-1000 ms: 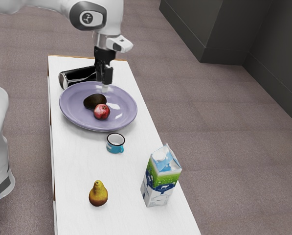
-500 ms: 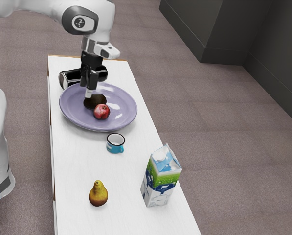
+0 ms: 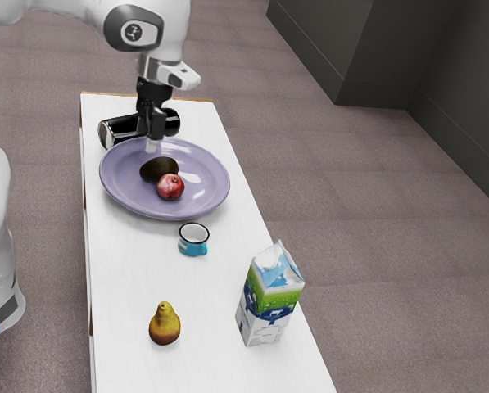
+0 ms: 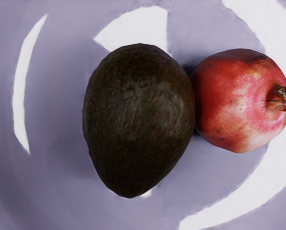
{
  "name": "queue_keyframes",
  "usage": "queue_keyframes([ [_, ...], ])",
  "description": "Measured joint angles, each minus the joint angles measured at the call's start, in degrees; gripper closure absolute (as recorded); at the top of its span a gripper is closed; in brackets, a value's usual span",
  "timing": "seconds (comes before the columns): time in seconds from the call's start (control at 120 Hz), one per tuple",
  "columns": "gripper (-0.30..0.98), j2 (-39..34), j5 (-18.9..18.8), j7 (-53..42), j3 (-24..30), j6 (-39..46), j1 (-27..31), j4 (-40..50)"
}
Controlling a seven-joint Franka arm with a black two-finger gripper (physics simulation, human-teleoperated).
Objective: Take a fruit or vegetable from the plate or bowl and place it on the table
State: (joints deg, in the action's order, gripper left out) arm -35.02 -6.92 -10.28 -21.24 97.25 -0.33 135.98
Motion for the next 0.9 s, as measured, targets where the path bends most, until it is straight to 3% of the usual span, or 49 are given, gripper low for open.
queue_keyframes([
  [0.292, 0.00, 3.1, -1.6, -0.6, -2.3, 2.5, -2.4, -0.8],
  [0.9, 0.00, 6.0, -1.3, -0.7, -4.2, 9.0, -4.8, 1.0],
])
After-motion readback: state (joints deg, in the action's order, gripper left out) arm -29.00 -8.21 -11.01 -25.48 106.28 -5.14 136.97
